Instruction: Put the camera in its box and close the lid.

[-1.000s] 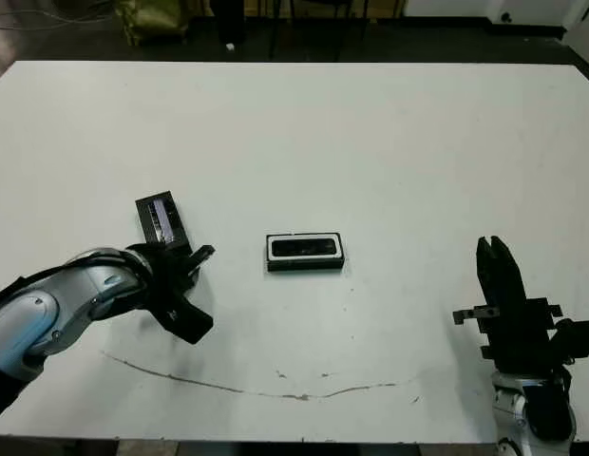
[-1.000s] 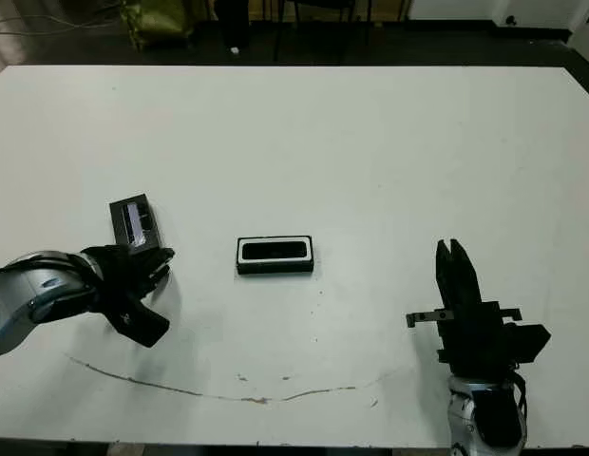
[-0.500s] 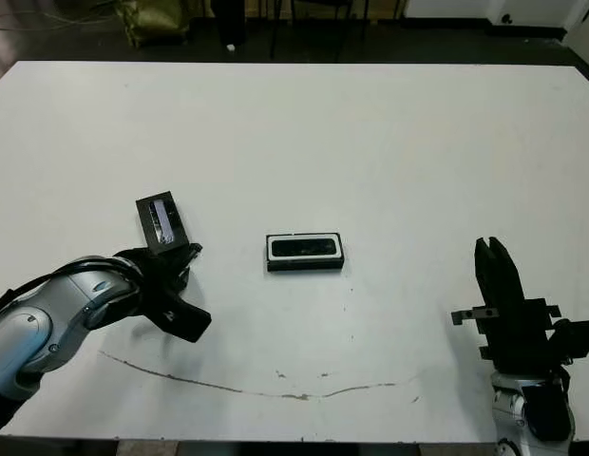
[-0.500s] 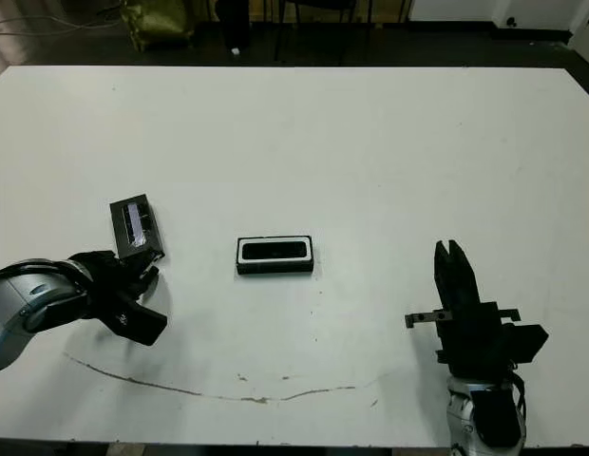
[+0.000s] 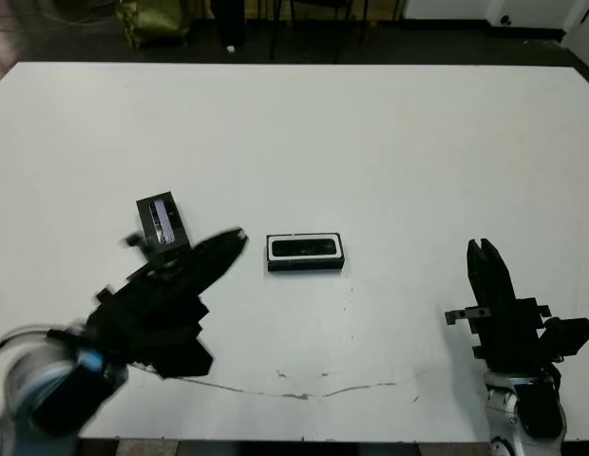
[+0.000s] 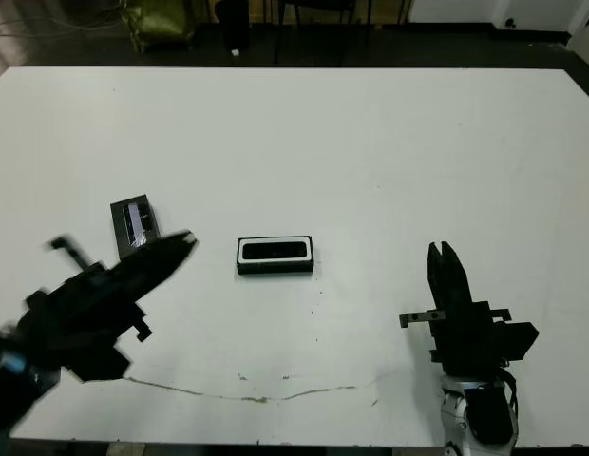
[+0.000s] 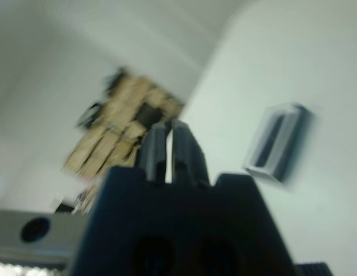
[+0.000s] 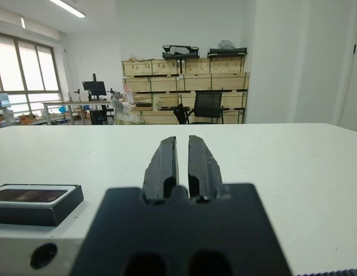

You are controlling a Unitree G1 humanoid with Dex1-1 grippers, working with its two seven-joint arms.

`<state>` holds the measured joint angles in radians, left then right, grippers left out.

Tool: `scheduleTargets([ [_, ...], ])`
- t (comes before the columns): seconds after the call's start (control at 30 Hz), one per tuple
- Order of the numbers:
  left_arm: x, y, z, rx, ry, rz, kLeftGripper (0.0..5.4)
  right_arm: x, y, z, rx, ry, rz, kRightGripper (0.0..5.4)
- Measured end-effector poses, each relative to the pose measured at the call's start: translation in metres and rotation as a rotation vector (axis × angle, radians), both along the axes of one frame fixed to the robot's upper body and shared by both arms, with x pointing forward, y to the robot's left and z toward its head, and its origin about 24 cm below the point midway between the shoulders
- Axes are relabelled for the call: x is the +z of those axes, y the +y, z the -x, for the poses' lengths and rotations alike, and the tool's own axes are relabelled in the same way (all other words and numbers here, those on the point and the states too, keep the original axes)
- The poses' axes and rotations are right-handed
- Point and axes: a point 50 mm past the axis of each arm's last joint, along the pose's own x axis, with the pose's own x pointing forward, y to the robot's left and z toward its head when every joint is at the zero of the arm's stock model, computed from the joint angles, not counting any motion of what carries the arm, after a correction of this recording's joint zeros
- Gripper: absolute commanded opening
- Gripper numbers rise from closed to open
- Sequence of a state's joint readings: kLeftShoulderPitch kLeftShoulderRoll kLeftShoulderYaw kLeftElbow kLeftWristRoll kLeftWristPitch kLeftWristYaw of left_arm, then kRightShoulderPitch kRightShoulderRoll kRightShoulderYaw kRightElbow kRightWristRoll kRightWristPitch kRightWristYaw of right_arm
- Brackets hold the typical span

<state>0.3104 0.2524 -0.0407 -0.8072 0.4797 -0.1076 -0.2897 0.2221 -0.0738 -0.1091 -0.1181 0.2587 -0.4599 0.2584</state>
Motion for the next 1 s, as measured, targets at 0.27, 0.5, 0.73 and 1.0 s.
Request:
scheduleTargets([
  [0.27,-0.007,-0.002,-0.007,0.372,-0.023,0.014,0.79,-0.003,0.000,-0.003,0.017,0.002,-0.010,0.00],
  [0.5,-0.013,0.000,-0.041,0.598,0.043,0.028,2.40,-0.003,0.000,-0.003,0.023,0.003,-0.011,0.00],
  [0.73,-0.028,0.002,-0.073,0.692,0.147,0.061,4.01,-0.003,0.002,-0.003,0.026,0.001,-0.009,0.00],
  [1.0,-0.033,0.003,-0.098,0.697,0.254,0.216,5.39,-0.002,0.006,-0.003,0.029,0.002,-0.018,0.00],
])
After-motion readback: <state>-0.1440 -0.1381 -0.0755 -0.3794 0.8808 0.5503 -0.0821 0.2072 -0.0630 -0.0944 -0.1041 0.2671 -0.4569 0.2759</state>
